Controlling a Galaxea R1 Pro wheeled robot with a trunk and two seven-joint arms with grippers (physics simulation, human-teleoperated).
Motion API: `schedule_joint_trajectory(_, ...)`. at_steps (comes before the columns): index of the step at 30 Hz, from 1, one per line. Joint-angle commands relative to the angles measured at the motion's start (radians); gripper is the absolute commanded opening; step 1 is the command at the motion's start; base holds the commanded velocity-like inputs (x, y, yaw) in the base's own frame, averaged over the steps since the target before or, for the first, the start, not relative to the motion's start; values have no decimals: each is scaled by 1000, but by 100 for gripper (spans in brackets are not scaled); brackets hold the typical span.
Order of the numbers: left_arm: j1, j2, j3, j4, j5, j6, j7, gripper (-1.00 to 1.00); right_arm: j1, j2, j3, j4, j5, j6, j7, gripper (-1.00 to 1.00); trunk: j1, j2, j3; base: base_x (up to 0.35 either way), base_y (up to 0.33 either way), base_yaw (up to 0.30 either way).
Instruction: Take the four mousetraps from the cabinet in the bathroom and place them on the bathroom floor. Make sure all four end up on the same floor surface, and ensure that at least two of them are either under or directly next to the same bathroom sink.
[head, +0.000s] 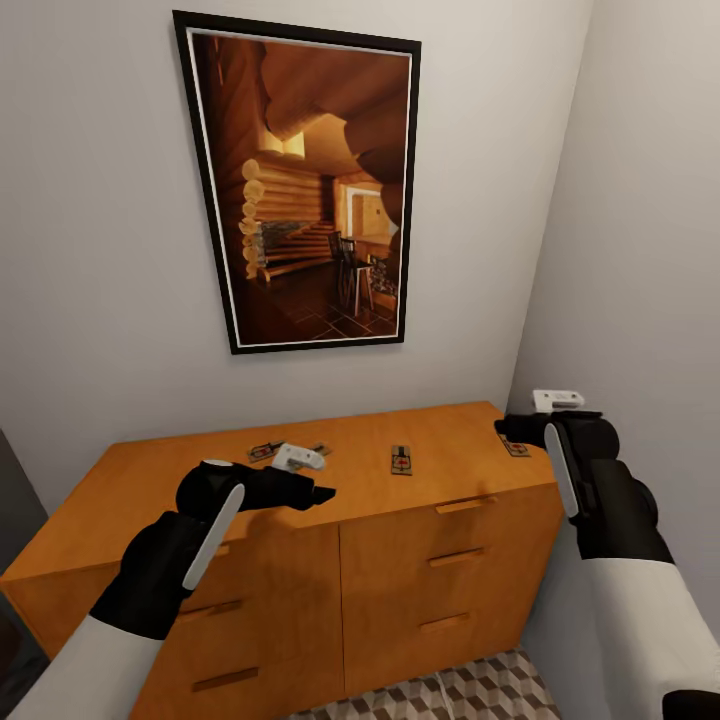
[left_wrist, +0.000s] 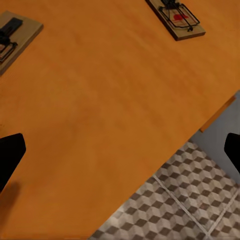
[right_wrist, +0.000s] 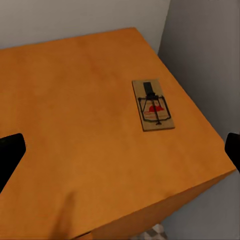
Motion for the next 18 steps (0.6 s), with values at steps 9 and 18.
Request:
schedule_joint_trajectory(9,-1,6,0,4,-10,1,-6,100,-1,1,1,-4,5,4,-1,100,0,-1,-1,43,0,0)
schedule_joint_trajectory(18,-1,2,0,11,-29,-3,1,100,-1,1,0,0,5,4,-9,100,0,-1,-1,258,0,0)
